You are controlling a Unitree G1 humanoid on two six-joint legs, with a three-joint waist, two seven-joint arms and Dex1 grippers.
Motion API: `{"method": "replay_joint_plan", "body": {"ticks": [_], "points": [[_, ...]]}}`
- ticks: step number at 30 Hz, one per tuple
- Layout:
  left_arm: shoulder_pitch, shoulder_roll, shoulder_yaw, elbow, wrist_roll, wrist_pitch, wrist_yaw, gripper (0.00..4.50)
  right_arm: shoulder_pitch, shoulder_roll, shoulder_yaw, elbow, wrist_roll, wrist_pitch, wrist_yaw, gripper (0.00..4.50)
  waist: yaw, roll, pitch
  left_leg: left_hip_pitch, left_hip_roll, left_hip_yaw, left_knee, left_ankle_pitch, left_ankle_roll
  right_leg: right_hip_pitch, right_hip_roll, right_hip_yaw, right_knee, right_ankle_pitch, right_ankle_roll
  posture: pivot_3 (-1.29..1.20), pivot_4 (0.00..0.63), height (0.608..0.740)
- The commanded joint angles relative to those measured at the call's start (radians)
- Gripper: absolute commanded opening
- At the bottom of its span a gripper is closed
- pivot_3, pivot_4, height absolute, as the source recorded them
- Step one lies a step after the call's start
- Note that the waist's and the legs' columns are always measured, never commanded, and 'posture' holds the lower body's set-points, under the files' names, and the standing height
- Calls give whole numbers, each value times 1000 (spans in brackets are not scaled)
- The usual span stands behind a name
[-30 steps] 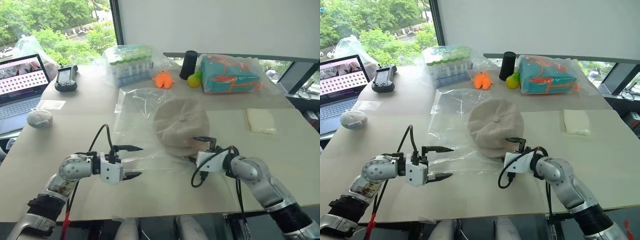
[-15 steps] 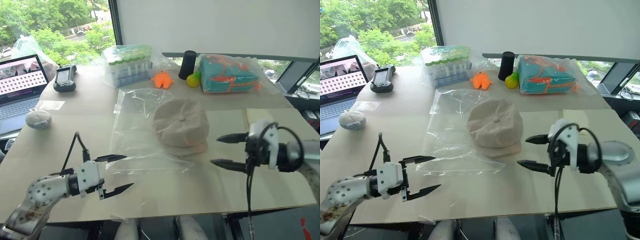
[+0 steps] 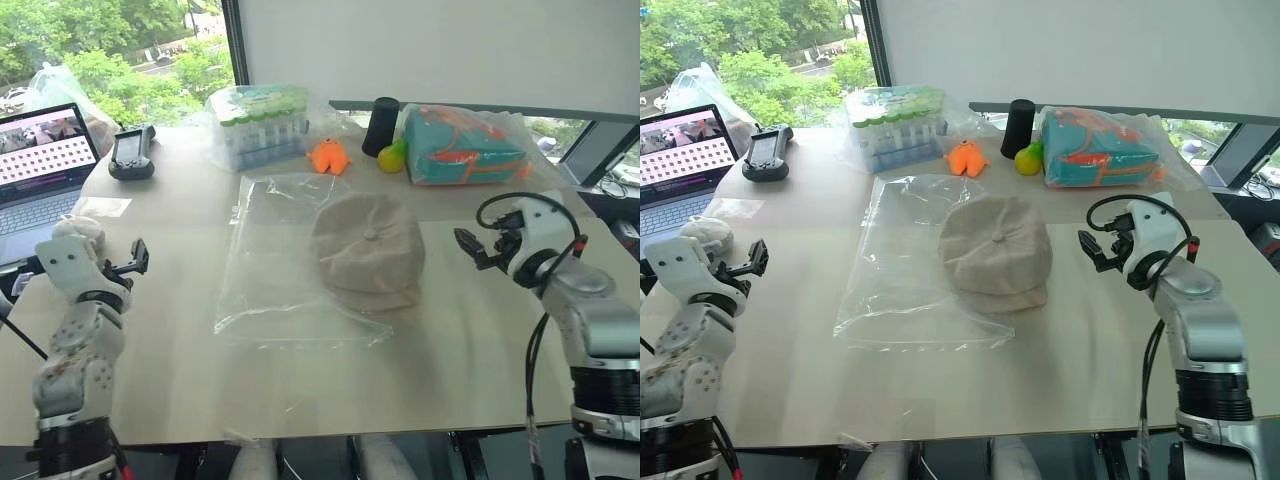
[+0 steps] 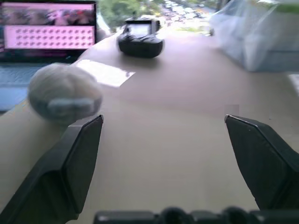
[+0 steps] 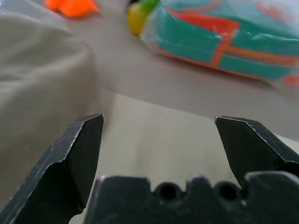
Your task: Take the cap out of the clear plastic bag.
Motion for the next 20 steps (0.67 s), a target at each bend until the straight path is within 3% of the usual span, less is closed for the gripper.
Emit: {"method": "replay_joint_plan", "body": {"ticks": [1, 6, 20], "points": [[-15, -37, -10, 76, 119, -73, 48, 4492, -26, 28, 9, 72, -122, -121, -118, 4500, 0, 0, 0, 0, 0, 0, 0, 0, 0, 0, 0, 0, 0, 0, 0, 0, 150, 740], [-18, -92, -14, 128, 151, -115, 10, 4492, -29, 51, 42, 170, -194, -219, -139, 4500, -5, 0, 0, 2, 0, 0, 1, 0, 0, 2, 0, 0, 1, 1, 0, 0, 150, 740], [-1, -107, -54, 129, 175, -160, -181, 4492, 12, 106, 48, 233, -200, -328, -92, 4500, -8, 0, 0, 3, 0, 0, 1, 0, 0, 3, 1, 0, 1, 1, 0, 0, 150, 740]]}}
